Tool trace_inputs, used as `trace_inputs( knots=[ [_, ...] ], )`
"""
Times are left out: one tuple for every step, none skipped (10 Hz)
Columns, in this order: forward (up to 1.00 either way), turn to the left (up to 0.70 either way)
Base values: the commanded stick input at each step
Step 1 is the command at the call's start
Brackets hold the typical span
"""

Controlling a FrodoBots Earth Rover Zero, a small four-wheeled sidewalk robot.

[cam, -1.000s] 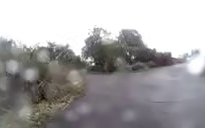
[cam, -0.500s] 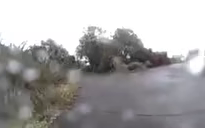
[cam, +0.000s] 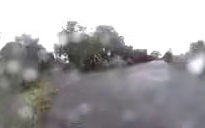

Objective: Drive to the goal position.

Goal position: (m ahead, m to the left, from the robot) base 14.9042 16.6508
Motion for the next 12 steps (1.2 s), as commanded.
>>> trace_inputs(
  knots=[
    [1.00, 0.00],
    [1.00, 0.00],
    [1.00, 0.00],
    [1.00, 0.00],
    [1.00, 0.00],
    [1.00, 0.00],
    [1.00, 0.00],
    [1.00, 0.00],
    [1.00, 0.00],
    [1.00, 0.00],
    [1.00, 0.00],
    [1.00, 0.00]
  ],
)
